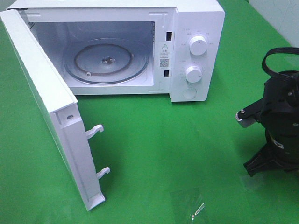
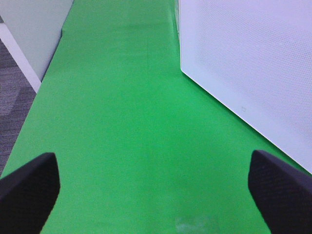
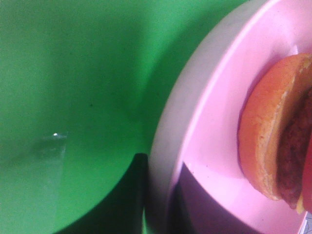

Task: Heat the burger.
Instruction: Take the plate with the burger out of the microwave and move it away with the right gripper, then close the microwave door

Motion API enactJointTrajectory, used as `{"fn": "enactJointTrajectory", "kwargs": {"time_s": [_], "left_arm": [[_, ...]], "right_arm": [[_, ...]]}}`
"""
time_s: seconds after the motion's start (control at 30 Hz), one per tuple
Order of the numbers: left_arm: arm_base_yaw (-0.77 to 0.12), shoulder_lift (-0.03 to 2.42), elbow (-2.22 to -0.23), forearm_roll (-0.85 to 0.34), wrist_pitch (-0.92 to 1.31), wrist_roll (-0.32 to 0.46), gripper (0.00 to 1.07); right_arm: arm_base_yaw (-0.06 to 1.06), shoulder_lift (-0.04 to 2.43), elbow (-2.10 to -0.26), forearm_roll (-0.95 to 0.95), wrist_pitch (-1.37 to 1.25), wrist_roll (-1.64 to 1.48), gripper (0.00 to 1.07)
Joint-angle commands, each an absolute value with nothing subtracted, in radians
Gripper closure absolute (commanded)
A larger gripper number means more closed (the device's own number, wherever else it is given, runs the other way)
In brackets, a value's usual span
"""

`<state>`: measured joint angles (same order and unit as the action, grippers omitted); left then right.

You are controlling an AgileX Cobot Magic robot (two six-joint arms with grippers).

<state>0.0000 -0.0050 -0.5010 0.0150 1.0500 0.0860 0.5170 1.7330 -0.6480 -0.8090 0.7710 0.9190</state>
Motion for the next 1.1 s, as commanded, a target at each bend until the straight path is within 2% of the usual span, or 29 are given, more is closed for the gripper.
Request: {"fn": "enactJointTrajectory", "kwargs": {"time_s": [0.03, 0.27, 0.33, 0.37, 0.4, 0.43, 0.47, 0.5, 0.53, 0.57, 0.63, 0.87, 0.9, 0.93, 0.97, 1.0, 1.03, 1.07, 1.1], "left_arm": [[0.0, -0.024, -0.498, 0.012, 1.038, 0.087, 0.09], [0.0, -0.024, -0.498, 0.012, 1.038, 0.087, 0.09], [0.0, -0.024, -0.498, 0.012, 1.038, 0.087, 0.09], [0.0, -0.024, -0.498, 0.012, 1.038, 0.087, 0.09], [0.0, -0.024, -0.498, 0.012, 1.038, 0.087, 0.09], [0.0, -0.024, -0.498, 0.012, 1.038, 0.087, 0.09], [0.0, -0.024, -0.498, 0.012, 1.038, 0.087, 0.09], [0.0, -0.024, -0.498, 0.012, 1.038, 0.087, 0.09], [0.0, -0.024, -0.498, 0.012, 1.038, 0.087, 0.09], [0.0, -0.024, -0.498, 0.012, 1.038, 0.087, 0.09], [0.0, -0.024, -0.498, 0.012, 1.038, 0.087, 0.09], [0.0, -0.024, -0.498, 0.012, 1.038, 0.087, 0.09], [0.0, -0.024, -0.498, 0.012, 1.038, 0.087, 0.09], [0.0, -0.024, -0.498, 0.012, 1.038, 0.087, 0.09], [0.0, -0.024, -0.498, 0.012, 1.038, 0.087, 0.09], [0.0, -0.024, -0.498, 0.012, 1.038, 0.087, 0.09], [0.0, -0.024, -0.498, 0.012, 1.038, 0.087, 0.09], [0.0, -0.024, -0.498, 0.012, 1.038, 0.087, 0.09], [0.0, -0.024, -0.498, 0.012, 1.038, 0.087, 0.09]], "right_arm": [[0.511, 1.781, -0.652, -0.867, 0.805, 0.935, 1.07], [0.511, 1.838, -0.653, -0.877, 0.806, 0.938, 0.99], [0.511, 1.841, -0.653, -0.869, 0.805, 0.937, 0.91], [0.511, 1.841, -0.653, -0.869, 0.805, 0.937, 0.91], [0.512, 1.841, -0.654, -0.843, 0.807, 0.932, 0.85], [0.512, 1.841, -0.654, -0.843, 0.807, 0.932, 0.85], [0.513, 1.837, -0.654, -0.809, 0.807, 0.926, 0.78], [0.513, 1.837, -0.654, -0.809, 0.807, 0.926, 0.78], [0.514, 1.818, -0.654, -0.777, 0.805, 0.914, 0.7], [0.514, 1.818, -0.654, -0.777, 0.805, 0.914, 0.7], [0.514, 1.761, -0.654, -0.749, 0.8, 0.886, 0.62], [0.514, 1.531, -0.654, -0.643, 0.758, 0.747, 0.55], [0.514, 1.441, -0.654, -0.561, 0.734, 0.642, 0.49], [0.514, 1.441, -0.654, -0.561, 0.734, 0.642, 0.49], [0.514, 1.344, -0.654, -0.47, 0.727, 0.523, 0.4], [0.514, 1.344, -0.654, -0.47, 0.727, 0.523, 0.4], [0.514, 1.261, -0.654, -0.394, 0.732, 0.424, 0.32], [0.514, 1.261, -0.654, -0.394, 0.732, 0.424, 0.32], [0.514, 1.174, -0.654, -0.326, 0.749, 0.35, 0.25]]}}
